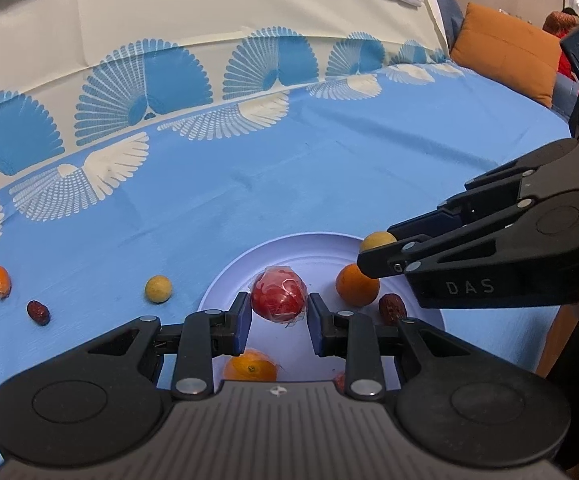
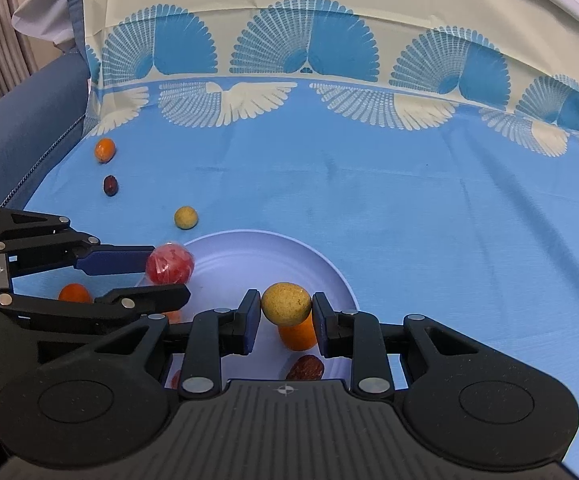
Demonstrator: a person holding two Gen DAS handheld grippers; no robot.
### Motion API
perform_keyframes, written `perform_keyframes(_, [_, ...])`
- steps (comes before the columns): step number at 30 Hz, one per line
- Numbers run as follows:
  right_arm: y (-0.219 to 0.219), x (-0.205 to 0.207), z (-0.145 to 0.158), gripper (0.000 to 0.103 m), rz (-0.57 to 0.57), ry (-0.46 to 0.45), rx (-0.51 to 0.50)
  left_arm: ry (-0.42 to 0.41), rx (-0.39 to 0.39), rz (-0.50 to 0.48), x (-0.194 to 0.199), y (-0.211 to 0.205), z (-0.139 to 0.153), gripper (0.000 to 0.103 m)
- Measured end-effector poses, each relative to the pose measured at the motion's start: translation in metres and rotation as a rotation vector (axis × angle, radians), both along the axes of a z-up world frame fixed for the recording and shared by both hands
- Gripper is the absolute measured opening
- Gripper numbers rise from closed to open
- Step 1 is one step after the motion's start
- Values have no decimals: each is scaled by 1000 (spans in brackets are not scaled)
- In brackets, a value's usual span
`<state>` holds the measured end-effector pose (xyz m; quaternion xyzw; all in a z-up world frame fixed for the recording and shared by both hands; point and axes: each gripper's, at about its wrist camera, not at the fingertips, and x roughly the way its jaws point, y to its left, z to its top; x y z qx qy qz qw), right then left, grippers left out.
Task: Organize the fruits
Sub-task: 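Carry the yellow fruit with the right tool while the left carries the bagged tomato over the plate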
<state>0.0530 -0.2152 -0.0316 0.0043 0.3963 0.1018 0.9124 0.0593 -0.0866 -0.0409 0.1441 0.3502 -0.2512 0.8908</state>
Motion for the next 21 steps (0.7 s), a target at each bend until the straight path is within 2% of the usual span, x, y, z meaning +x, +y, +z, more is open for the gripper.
perform_keyframes(21, [5, 0, -2, 30, 15, 12, -15, 2, 11, -6, 2, -2, -2, 33])
